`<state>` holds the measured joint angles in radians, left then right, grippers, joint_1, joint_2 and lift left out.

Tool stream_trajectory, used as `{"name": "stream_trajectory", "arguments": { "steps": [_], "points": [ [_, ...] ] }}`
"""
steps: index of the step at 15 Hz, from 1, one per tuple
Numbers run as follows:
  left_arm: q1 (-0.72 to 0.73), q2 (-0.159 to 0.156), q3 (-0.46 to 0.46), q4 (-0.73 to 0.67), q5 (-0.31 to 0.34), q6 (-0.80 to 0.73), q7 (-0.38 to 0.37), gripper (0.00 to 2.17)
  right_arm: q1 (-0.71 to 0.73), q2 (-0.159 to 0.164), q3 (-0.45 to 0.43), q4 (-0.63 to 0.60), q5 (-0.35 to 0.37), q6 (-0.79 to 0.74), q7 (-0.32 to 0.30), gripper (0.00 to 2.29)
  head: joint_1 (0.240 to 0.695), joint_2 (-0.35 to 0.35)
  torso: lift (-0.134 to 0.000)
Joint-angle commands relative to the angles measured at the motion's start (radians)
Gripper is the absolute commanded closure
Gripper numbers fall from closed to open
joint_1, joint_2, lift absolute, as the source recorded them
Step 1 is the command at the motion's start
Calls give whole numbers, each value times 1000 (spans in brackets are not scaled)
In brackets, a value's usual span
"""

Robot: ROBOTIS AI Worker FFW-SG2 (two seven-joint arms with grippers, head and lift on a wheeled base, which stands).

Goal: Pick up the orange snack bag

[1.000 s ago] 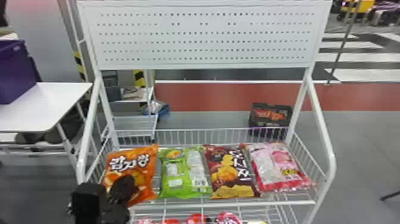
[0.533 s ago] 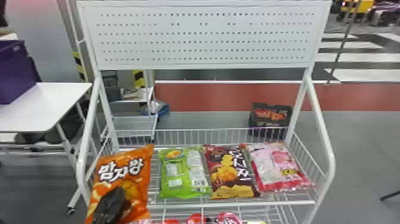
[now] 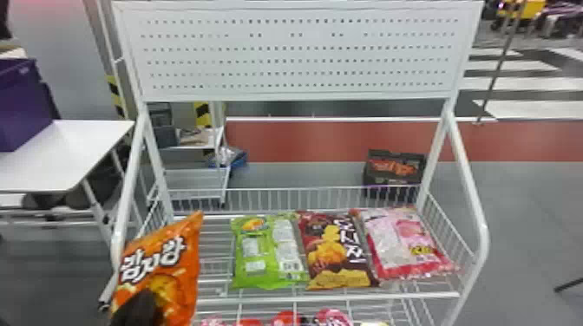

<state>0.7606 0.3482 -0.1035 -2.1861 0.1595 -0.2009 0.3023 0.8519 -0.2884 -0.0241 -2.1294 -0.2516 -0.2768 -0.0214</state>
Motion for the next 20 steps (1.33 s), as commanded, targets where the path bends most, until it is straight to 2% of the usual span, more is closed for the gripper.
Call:
{"name": "stream_trajectory", "arguments": {
  "steps": [1,6,13,20],
  "points": [
    [39,0,25,-3,5,-42,0,1349,-4,0,3,6,0,0,0,167,499,0,0],
    [74,0,44,-7,18,-48,-12,1349,-14,0,10,17,0,0,0,167,499,0,0],
    [135,0,65,-6,25,-153,-22,1352,-16,2,12,22,3,0,0,167,499,0,0],
    [138,0,65,-3,25,-153,-29,1352,-5,0,15,11,5,3,0,167,499,0,0]
  ]
}}
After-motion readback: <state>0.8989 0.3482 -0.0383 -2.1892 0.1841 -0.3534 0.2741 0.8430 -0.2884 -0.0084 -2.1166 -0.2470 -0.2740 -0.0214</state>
